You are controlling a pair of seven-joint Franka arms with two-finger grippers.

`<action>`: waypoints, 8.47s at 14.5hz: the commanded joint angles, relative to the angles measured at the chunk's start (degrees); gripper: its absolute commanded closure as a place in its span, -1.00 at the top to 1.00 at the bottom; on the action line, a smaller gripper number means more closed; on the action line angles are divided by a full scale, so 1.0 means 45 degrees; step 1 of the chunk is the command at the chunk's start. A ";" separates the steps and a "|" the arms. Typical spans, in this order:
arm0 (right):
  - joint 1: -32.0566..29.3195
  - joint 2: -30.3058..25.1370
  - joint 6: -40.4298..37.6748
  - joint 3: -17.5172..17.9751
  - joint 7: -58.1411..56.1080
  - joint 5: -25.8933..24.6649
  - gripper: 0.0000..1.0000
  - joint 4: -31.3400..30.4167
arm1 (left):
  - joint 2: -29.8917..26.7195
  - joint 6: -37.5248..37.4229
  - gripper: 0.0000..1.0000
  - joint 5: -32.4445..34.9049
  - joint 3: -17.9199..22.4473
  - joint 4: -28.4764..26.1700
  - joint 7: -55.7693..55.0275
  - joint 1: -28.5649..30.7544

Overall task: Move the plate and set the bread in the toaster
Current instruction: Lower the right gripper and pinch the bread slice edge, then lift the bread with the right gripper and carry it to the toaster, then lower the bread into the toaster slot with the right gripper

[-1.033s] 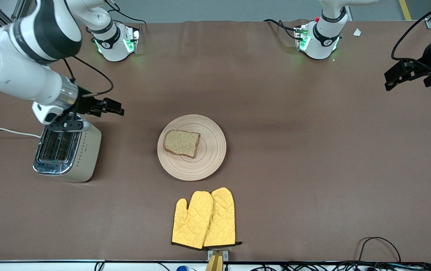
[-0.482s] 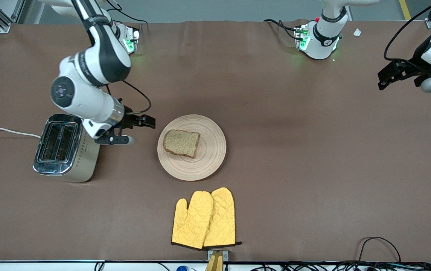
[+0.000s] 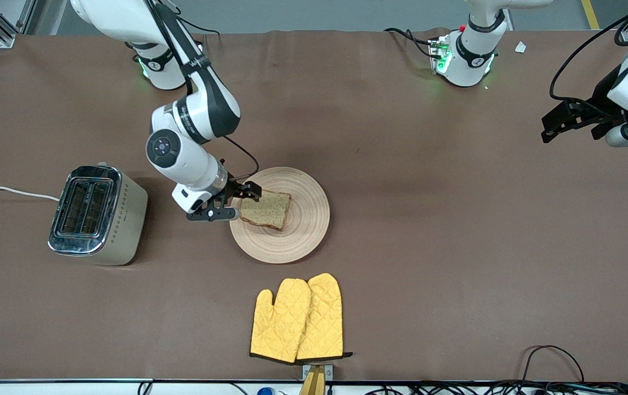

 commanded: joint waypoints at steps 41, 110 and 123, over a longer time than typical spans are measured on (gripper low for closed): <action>0.1360 0.1454 0.1483 -0.0637 0.1818 -0.2182 -0.02 -0.0609 | -0.0148 0.0140 1.00 -0.0211 0.0150 0.0022 0.0927 0.0383; 0.0186 0.0598 -1.2345 -0.0598 0.4377 -1.7182 -0.99 0.0665 | 0.0009 0.0140 1.00 -0.0231 0.0150 0.0354 0.0908 0.0636; -0.0027 0.0242 -1.0960 -0.0657 0.4435 -1.7825 -0.99 -0.0043 | 0.0009 0.0179 1.00 -0.0602 0.0150 0.0569 0.0908 0.0930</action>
